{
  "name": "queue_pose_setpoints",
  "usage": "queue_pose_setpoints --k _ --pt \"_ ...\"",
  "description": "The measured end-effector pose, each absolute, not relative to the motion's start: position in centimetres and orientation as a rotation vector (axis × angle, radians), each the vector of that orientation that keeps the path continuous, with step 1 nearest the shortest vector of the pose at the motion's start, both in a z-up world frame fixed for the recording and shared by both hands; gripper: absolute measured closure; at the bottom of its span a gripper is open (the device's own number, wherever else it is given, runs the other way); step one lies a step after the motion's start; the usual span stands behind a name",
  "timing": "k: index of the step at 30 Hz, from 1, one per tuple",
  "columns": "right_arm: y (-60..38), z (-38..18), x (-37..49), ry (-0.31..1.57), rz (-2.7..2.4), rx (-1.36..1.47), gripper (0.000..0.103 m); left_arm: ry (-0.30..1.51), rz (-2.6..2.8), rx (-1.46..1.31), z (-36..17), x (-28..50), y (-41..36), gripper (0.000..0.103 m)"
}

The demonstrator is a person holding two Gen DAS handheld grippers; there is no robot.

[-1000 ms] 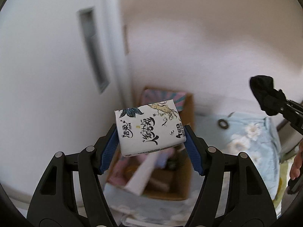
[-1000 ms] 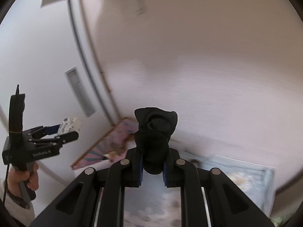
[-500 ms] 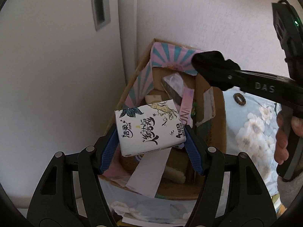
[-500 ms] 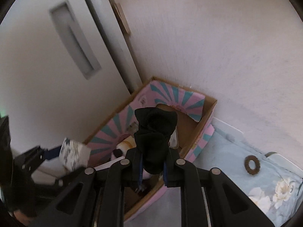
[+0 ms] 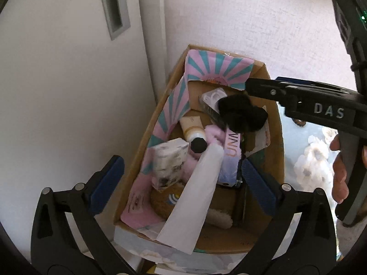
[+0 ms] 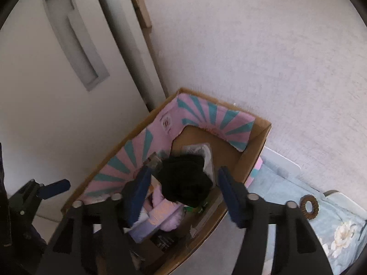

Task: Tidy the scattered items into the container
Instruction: 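Carry tissue pack and scrunchie into the cardboard box and release both, then move both tools back over the bed toward the last items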

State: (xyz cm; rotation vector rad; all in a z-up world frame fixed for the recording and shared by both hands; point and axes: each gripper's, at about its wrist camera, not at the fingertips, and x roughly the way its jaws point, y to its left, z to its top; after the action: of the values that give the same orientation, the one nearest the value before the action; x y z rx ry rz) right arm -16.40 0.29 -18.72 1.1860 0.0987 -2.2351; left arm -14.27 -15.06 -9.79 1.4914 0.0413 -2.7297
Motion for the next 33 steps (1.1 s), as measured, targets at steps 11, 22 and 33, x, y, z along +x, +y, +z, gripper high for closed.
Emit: queue_pose_setpoints --k 11,22,33 --pt "4.1 -16.7 -15.4 0.012 -2.302 1.154 0.040 -0.035 -2.755 1.429 -7.4 -13.3 -13.7 0.001" --pt "13.9 -12.4 -10.5 0.000 -2.504 1.077 0.040 -0.104 -2.786 1.311 -2.4 -11.2 -12.7 0.001" --pt "25.3 -10.9 -4.9 0.016 -2.776 1.102 0.039 -0.245 -2.972 1.364 -0.7 -12.3 -3.8 0.001"
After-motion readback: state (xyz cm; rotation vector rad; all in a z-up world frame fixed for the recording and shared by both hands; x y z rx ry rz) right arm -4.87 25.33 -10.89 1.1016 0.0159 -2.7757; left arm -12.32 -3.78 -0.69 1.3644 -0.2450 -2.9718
